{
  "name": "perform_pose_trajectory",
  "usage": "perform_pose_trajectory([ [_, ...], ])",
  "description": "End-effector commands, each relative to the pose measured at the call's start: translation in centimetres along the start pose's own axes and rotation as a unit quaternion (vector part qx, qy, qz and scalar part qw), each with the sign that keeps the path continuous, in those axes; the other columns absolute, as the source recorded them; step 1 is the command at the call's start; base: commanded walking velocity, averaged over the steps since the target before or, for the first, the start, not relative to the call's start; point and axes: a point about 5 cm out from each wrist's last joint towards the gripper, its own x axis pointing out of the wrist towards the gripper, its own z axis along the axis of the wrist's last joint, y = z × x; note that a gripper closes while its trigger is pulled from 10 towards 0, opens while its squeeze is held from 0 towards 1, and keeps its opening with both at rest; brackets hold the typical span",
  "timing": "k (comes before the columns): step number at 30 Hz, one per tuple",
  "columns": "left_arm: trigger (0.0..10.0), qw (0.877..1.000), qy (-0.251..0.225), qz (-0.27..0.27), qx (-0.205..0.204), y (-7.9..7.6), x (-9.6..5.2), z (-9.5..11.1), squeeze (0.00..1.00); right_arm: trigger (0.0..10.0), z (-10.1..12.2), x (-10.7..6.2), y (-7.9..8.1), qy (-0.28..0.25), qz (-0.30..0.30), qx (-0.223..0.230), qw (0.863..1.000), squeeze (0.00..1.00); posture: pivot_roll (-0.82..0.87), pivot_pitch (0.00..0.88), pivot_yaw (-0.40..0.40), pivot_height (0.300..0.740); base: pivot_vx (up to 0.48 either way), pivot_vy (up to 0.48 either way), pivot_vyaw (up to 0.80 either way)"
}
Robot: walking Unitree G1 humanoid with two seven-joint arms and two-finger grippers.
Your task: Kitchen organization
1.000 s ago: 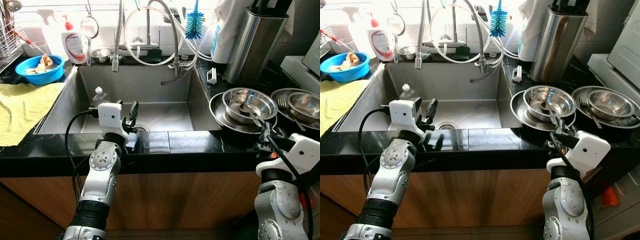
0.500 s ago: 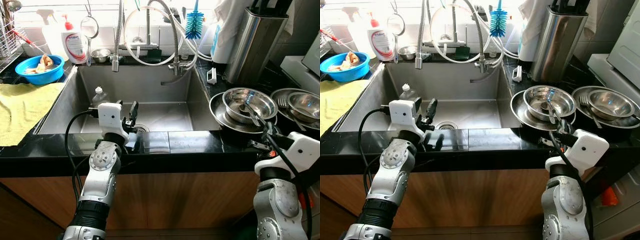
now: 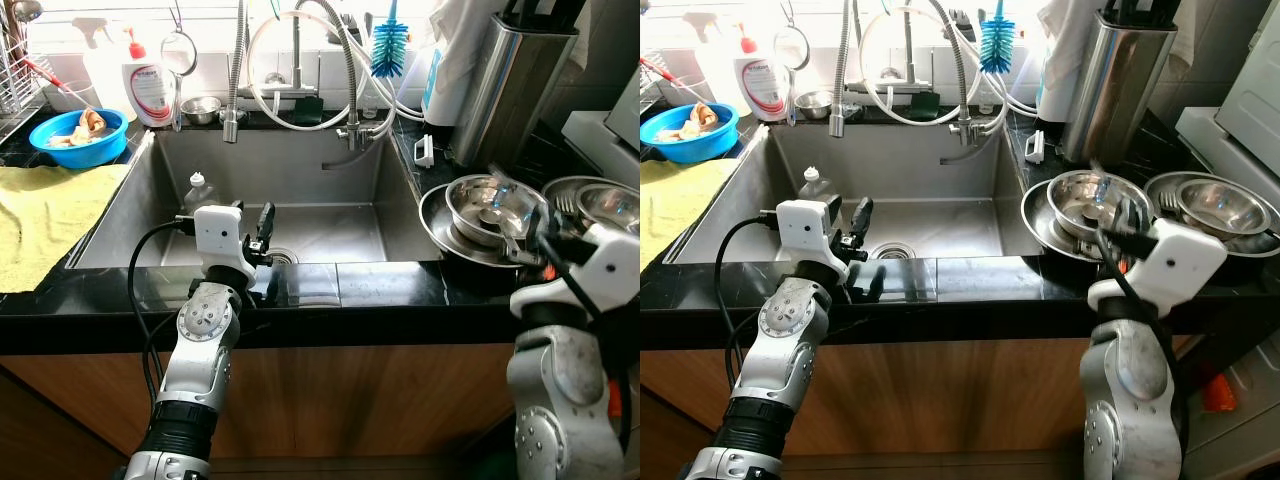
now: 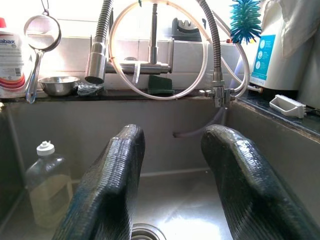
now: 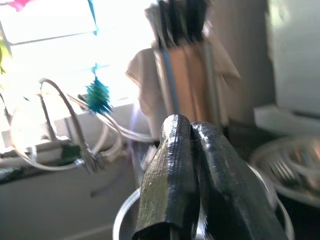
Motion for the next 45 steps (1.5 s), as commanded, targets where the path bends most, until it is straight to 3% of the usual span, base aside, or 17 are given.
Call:
perform_pose_trajectory([
  [1,10.0,1.000,0.009,0.003,-0.002,0.1,-0.1,-0.3,0.00,10.0,1.5,0.2,0.9,-0.027,0.020,-0.012,0.999,0.00,-0.14,0.000,-0.012,0.740,0.000,0.000,0.00],
  [3,10.0,1.000,0.010,0.004,-0.002,0.1,-0.1,-0.4,0.00,10.0,1.8,0.4,1.5,-0.029,0.043,-0.014,0.999,0.00,-0.15,0.000,-0.012,0.740,0.000,0.000,0.00],
  [5,10.0,1.000,0.010,0.004,-0.003,0.1,-0.1,-0.4,0.00,10.0,0.9,0.5,3.5,0.016,0.139,-0.001,0.990,0.00,-0.15,0.000,-0.013,0.740,0.000,0.000,0.00],
  [8,10.0,1.000,0.010,0.005,-0.003,0.1,0.0,-0.4,0.00,10.0,-0.2,0.5,4.5,0.056,0.203,-0.043,0.977,0.00,-0.15,0.000,-0.013,0.740,0.000,0.000,0.00],
  [14,10.0,1.000,0.013,0.006,-0.003,0.0,0.0,-0.5,0.00,10.0,-1.3,1.4,5.3,0.094,0.256,-0.070,0.960,0.00,-0.14,0.000,-0.014,0.740,0.000,0.000,0.00],
  [17,10.0,1.000,0.014,0.005,-0.004,0.0,0.1,-0.6,0.00,10.0,-2.2,1.8,5.2,0.125,0.264,-0.068,0.954,0.00,-0.14,0.000,-0.015,0.740,0.000,0.000,0.00],
  [19,10.0,1.000,0.019,0.000,-0.003,-0.2,0.0,-0.8,0.00,10.0,-3.8,2.4,4.8,0.159,0.258,-0.098,0.948,0.00,-0.14,0.000,-0.017,0.740,0.000,0.000,0.00],
  [26,10.0,1.000,0.020,0.004,-0.002,-0.1,-0.2,-1.0,0.00,10.0,-4.2,2.3,6.2,0.167,0.300,-0.077,0.936,0.00,-0.13,0.000,-0.025,0.740,0.000,0.000,0.00],
  [29,10.0,1.000,0.023,0.003,-0.002,-0.1,-0.3,-1.2,0.00,10.0,-5.7,2.0,6.2,0.206,0.304,-0.098,0.925,0.00,-0.13,0.000,-0.025,0.740,0.000,0.000,0.00],
  [38,10.0,1.000,0.022,0.000,-0.004,-0.3,-0.3,-1.2,0.00,10.0,-6.5,2.3,5.4,0.218,0.287,-0.083,0.929,0.00,-0.13,0.000,-0.025,0.740,0.000,0.000,0.00],
  [41,10.0,1.000,0.023,-0.003,-0.004,-0.4,-0.3,-1.3,0.00,10.0,-7.6,2.5,4.0,0.247,0.244,-0.089,0.933,0.00,-0.13,0.000,-0.024,0.740,0.000,0.000,0.00],
  [45,10.0,1.000,0.025,-0.006,-0.004,-0.5,-0.3,-1.4,0.00,10.0,-8.2,2.5,3.5,0.256,0.228,-0.093,0.935,0.00,-0.12,0.000,-0.023,0.740,0.000,0.000,0.00],
])
